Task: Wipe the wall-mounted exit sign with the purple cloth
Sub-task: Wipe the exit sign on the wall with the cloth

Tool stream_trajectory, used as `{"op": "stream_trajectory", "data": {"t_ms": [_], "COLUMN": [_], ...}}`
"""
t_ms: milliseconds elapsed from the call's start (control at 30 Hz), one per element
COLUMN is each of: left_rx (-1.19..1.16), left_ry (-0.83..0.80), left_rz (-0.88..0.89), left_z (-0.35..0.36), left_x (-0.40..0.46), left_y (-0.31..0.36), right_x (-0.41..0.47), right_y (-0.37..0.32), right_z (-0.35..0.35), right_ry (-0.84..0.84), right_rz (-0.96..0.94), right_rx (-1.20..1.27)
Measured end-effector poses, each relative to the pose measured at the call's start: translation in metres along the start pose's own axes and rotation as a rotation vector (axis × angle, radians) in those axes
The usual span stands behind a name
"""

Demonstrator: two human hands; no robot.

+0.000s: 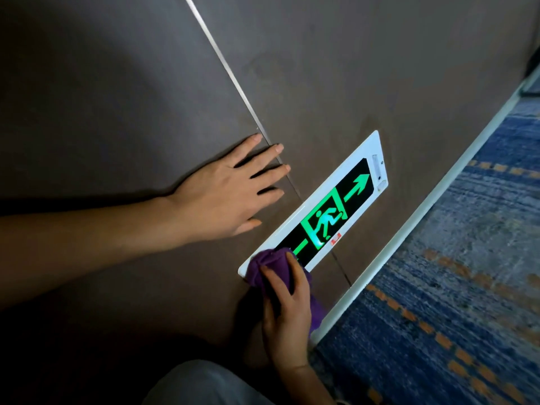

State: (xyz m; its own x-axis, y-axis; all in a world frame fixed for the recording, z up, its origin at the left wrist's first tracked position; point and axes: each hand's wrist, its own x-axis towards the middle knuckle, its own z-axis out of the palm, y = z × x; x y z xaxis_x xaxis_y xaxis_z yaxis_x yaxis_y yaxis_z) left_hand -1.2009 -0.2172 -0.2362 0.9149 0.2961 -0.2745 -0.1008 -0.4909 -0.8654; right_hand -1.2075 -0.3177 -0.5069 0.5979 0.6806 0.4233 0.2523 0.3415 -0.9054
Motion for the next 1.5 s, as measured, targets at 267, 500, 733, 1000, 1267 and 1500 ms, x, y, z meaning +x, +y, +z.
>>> {"op": "stream_trajectory", "data": {"t_ms": [267,500,733,1000,1267,1500], "left_rx": [-0.005,-0.007,-0.029,-0.02,-0.031,-0.039], "left_ry": [-0.007,-0.013,0.014,0.012,0.022,0.013], "left_rz": [-0.009,-0.019,-0.009,-0.001,0.01,0.005], "left_z": [-0.002,-0.003,0.0,0.001,0.006,0.006], "left_x": [0.0,0.0,0.001,0.027,0.046,0.048], "left_y": [0.0,0.001,0.001,-0.002,-0.001,-0.002], "right_x": [0.014,0.05,0.099,0.155,0.205,0.206], "right_y": [0.045,0.073,0.085,0.095,0.104,0.095], "right_z": [-0.01,-0.027,-0.05,-0.074,-0.1,-0.1], "right_ry": [-0.101,-0.081,-0.01,0.035,0.054,0.063], "right_rz": [-0.161,-0.187,-0.149,-0.078,0.024,0.262], "right_rx": [-0.212,-0.309,-0.314,-0.339,-0.39,-0.463]}}
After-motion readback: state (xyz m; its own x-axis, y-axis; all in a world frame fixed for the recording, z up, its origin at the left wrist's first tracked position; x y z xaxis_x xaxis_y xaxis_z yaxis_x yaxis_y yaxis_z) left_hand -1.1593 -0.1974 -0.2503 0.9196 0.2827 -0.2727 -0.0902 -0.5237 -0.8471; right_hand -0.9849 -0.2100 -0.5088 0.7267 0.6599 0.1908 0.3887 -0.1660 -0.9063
